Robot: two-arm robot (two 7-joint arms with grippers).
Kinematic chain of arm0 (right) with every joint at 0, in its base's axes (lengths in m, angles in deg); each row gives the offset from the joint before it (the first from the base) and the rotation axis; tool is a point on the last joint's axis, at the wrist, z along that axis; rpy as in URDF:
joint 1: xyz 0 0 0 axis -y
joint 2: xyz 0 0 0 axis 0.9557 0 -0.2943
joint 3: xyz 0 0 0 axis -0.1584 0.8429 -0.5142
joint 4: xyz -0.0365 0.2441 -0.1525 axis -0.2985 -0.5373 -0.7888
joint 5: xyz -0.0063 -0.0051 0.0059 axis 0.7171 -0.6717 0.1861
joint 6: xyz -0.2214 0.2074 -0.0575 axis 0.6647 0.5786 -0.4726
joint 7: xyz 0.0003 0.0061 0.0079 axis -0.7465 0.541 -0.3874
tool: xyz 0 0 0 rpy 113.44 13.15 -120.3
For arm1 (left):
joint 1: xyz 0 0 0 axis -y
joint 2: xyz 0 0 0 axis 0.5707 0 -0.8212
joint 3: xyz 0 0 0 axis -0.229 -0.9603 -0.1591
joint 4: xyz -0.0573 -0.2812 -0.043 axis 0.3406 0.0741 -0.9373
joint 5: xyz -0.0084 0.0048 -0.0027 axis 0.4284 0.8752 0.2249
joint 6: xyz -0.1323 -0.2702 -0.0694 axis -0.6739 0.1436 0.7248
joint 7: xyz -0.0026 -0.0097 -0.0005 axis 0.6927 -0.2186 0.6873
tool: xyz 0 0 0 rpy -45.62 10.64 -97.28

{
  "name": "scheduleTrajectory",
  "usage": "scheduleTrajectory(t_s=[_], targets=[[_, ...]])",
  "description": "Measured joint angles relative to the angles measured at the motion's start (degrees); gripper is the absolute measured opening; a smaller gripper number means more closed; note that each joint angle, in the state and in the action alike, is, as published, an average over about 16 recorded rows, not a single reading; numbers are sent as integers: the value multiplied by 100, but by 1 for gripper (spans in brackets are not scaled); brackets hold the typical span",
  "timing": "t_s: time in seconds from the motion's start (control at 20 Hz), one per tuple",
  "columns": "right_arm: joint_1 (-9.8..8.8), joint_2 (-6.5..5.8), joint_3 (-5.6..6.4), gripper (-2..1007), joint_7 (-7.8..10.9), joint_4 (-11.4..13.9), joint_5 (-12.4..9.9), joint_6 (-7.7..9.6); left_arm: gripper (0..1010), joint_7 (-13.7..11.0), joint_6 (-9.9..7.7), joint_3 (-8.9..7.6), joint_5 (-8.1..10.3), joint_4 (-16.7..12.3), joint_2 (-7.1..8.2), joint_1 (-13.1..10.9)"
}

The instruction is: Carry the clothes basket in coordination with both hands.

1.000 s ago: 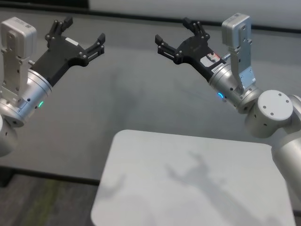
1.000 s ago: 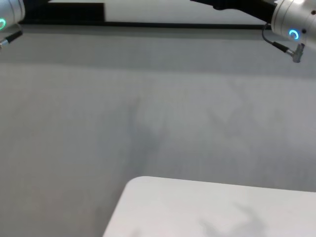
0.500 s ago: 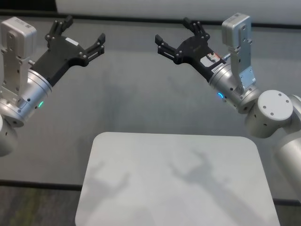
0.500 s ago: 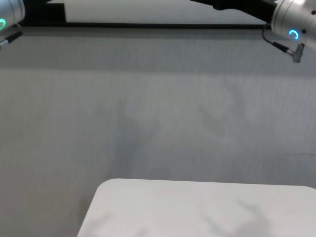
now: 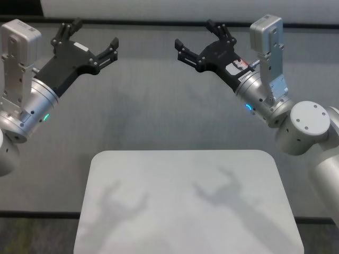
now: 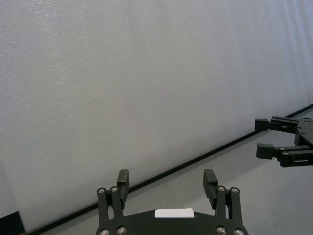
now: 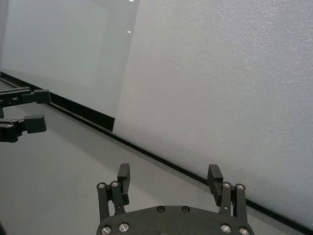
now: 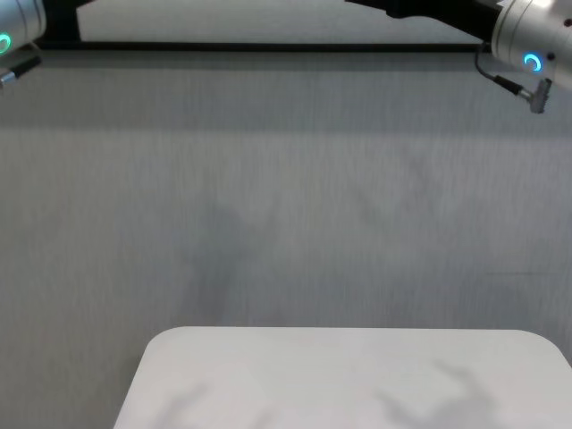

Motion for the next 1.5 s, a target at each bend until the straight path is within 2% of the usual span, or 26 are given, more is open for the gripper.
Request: scheduleTrajectory(t_s=[1.15,1.3,1.5], targets=[[-3,-1,2,1005,-4,5,0,6,1002,-5,-7,0,5,-5,0,-2],[-31,-12,19,1005,-20,64,0,69,1002,-54,-62,7,57,-52,6,-24],[-124,-49,62,1005,-39,253,-16,284,1002,-178,-183,39,198,-186,39,-87]])
